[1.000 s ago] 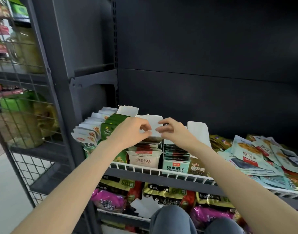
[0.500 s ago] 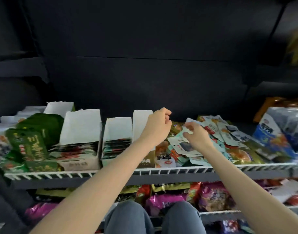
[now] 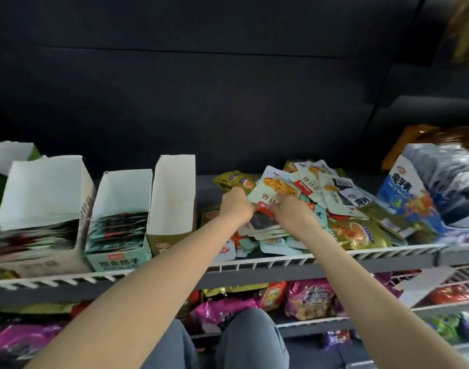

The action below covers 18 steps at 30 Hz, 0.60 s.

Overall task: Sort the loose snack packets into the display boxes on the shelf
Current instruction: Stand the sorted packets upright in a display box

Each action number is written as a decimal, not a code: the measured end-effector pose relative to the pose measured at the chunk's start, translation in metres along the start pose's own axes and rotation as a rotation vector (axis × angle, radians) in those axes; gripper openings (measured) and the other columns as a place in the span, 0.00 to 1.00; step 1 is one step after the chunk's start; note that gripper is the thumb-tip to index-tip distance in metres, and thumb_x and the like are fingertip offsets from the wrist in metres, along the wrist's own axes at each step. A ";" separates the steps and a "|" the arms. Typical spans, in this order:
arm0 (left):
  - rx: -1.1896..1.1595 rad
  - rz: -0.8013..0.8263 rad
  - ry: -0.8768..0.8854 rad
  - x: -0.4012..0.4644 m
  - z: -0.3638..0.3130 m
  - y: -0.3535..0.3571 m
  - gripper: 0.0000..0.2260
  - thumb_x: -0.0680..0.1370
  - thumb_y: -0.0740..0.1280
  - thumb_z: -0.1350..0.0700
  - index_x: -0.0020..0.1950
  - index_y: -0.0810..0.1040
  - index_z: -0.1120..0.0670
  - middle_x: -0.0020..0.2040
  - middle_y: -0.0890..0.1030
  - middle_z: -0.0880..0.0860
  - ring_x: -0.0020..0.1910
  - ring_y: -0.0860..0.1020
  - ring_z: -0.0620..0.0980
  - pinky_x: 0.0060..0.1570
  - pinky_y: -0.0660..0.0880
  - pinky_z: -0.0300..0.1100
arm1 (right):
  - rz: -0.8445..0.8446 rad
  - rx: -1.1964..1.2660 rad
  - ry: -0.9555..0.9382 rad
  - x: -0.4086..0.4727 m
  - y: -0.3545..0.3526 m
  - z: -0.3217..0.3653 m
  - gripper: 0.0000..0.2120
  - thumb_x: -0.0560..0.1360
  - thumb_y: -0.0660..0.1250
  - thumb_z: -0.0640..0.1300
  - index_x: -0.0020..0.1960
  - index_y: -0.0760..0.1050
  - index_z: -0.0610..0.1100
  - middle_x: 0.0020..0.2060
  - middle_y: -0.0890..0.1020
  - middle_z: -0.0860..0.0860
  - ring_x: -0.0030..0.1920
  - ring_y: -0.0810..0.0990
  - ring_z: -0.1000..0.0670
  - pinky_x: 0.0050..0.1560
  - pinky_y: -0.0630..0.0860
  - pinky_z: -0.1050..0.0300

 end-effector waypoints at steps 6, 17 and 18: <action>0.021 -0.139 -0.055 -0.001 0.000 -0.014 0.08 0.74 0.71 0.57 0.49 0.78 0.60 0.49 0.81 0.56 0.47 0.81 0.54 0.45 0.78 0.43 | 0.043 0.096 -0.015 -0.010 -0.009 0.002 0.21 0.81 0.54 0.46 0.73 0.62 0.42 0.64 0.74 0.40 0.60 0.75 0.41 0.53 0.71 0.54; 0.199 -0.396 0.552 -0.081 -0.029 -0.115 0.04 0.81 0.58 0.52 0.52 0.70 0.50 0.44 0.78 0.47 0.40 0.78 0.44 0.30 0.70 0.34 | -0.372 0.218 -0.269 -0.045 -0.049 0.063 0.16 0.78 0.63 0.39 0.64 0.72 0.49 0.63 0.72 0.43 0.50 0.78 0.49 0.48 0.71 0.64; 0.172 -0.424 0.594 -0.088 -0.026 -0.126 0.04 0.81 0.59 0.51 0.51 0.71 0.50 0.44 0.79 0.47 0.41 0.78 0.43 0.32 0.70 0.34 | -0.415 0.238 -0.300 -0.049 -0.055 0.072 0.07 0.77 0.64 0.40 0.54 0.76 0.47 0.51 0.78 0.47 0.44 0.77 0.51 0.41 0.70 0.68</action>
Point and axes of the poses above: each hand's wrist, its own x-axis towards the middle knuckle, its own y-axis out of the palm, z = x × y, the point moved 2 cm from there along x, towards the middle knuckle
